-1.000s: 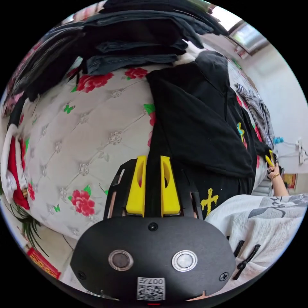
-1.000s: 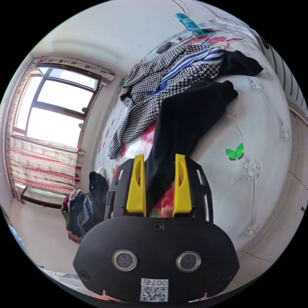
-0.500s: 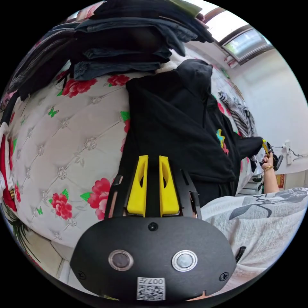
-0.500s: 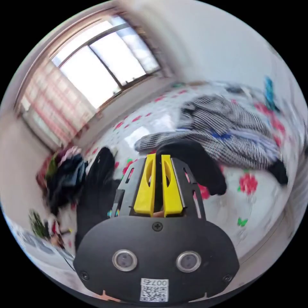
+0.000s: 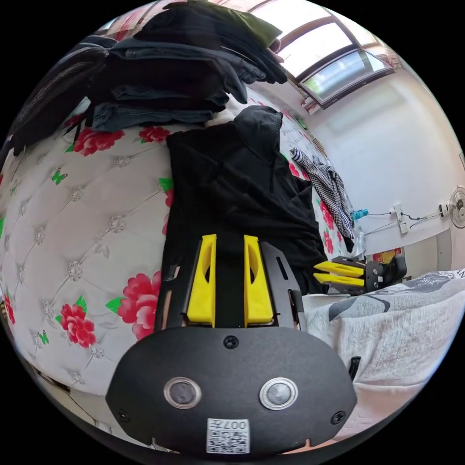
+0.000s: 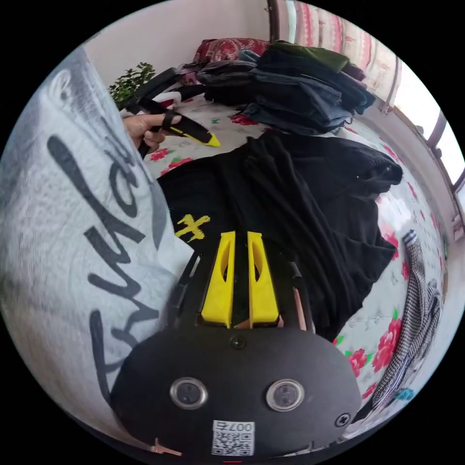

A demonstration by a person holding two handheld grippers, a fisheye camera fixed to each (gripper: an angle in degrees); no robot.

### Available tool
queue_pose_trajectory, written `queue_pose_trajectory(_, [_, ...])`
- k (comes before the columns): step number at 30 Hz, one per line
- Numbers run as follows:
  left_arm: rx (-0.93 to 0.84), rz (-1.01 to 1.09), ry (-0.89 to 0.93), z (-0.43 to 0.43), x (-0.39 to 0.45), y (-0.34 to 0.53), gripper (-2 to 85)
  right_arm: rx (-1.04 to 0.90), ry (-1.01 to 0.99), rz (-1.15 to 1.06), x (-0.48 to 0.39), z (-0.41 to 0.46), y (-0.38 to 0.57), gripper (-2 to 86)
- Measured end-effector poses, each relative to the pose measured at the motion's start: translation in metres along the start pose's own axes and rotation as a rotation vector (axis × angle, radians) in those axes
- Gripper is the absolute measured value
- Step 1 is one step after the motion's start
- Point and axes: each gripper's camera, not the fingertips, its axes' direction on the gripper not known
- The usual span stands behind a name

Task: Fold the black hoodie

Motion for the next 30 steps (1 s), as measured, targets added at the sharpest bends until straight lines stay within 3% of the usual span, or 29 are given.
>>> queue_pose_trajectory(4, [0.019, 0.014, 0.018, -0.006, -0.017, -0.014, 10.3, -0.011, 0.136, 0.245, 0.072, 0.009, 0.015, 3.9])
queue_pose_trajectory(8, [0.027, 0.063, 0.037, 0.002, -0.018, -0.054, 12.2, -0.033, 0.053, 0.42, 0.158, 0.028, 0.03, 4.7])
queue_pose_trajectory(14, [0.027, 0.212, -0.019, 0.022, 0.003, -0.131, 13.8, -0.184, 0.035, 0.366, 0.191, 0.093, 0.027, 4.1])
queue_pose_trajectory(17, [-0.132, 0.254, -0.034, 0.069, 0.009, -0.157, 11.3, -0.279, 0.005, 0.319, 0.195, 0.127, 0.036, 2.2])
queue_pose_trajectory(20, [-0.29, 0.273, -0.078, 0.106, 0.014, -0.17, 3.7, -0.25, 0.007, 0.319, 0.206, 0.121, 0.043, 0.8])
queue_pose_trajectory(23, [-0.11, 0.386, 0.027, 0.052, 0.047, -0.182, 0.5, -0.149, 0.014, 0.317, 0.218, 0.077, 0.053, 0.3])
queue_pose_trajectory(27, [0.264, 0.608, 0.158, -0.098, 0.108, -0.149, -0.3, -0.028, 0.079, 0.308, 0.219, 0.008, 0.077, 0.1])
queue_pose_trajectory(30, [0.318, 0.652, 0.065, -0.143, 0.12, -0.1, -0.4, 0.071, -0.054, 0.297, 0.217, -0.023, 0.097, 0.1])
